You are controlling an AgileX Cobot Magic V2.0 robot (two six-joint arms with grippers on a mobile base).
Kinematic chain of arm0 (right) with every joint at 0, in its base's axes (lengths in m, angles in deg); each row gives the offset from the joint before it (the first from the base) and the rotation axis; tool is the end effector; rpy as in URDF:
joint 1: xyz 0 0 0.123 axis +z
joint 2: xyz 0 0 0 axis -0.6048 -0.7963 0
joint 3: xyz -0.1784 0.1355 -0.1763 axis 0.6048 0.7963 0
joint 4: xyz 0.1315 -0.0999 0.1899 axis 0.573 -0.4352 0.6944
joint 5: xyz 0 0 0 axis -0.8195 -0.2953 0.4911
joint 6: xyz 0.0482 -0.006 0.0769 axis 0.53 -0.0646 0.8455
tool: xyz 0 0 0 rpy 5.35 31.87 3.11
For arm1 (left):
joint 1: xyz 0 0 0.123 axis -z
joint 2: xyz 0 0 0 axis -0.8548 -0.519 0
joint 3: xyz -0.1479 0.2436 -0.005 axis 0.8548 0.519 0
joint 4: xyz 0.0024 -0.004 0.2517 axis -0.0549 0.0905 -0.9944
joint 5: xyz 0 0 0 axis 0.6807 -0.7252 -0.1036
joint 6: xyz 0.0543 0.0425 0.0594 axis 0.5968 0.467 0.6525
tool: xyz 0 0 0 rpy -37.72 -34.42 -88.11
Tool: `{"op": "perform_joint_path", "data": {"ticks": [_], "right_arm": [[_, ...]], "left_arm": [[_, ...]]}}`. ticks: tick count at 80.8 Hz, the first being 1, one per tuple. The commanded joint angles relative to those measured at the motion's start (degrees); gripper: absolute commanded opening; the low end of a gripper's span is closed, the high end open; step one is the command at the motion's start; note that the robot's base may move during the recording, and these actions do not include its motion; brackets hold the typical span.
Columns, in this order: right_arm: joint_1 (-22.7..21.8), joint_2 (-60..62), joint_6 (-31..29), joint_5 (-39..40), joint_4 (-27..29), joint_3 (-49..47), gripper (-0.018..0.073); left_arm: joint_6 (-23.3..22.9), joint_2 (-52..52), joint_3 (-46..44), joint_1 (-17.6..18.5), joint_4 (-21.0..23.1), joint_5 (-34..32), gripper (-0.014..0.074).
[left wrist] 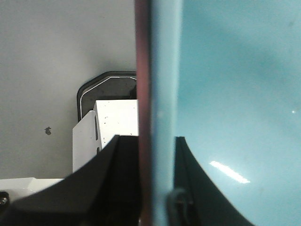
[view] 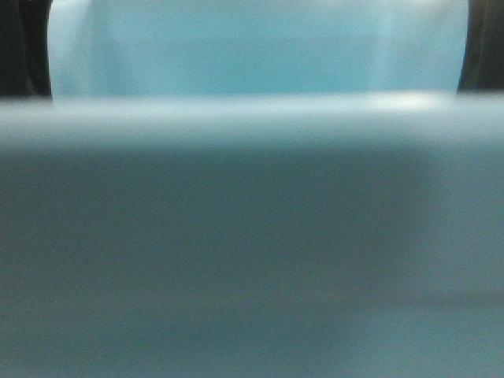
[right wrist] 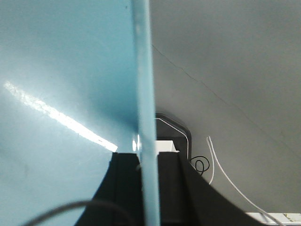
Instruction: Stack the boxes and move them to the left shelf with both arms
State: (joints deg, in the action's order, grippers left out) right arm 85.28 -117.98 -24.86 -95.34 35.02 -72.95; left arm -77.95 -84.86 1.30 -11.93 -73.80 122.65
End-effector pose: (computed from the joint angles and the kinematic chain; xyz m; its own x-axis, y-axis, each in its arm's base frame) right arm 0.1606 0.1605 0.3347 -0.9563 0.0394 -0.2898 0.0006 0.9911 0.1328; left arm 0.1629 -0.1832 0.3311 -0.9904 0.0181 -0.1373 0.0507 0.9699 -0.2382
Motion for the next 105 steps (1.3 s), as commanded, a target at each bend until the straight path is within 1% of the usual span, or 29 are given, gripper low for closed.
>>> {"op": "perform_joint_path", "data": {"ticks": [1,105], "right_arm": [[0.2,1.9,0.2,-1.2,0.3,-2.0,0.0057],[0.2,1.9,0.2,-1.2,0.3,-2.0,0.0057]], "left_arm": [[0.1,1.9,-1.9,0.6,3.3,2.5,-0.0007],[0.1,1.9,-1.9,0.6,3.3,2.5,-0.0007]]}}
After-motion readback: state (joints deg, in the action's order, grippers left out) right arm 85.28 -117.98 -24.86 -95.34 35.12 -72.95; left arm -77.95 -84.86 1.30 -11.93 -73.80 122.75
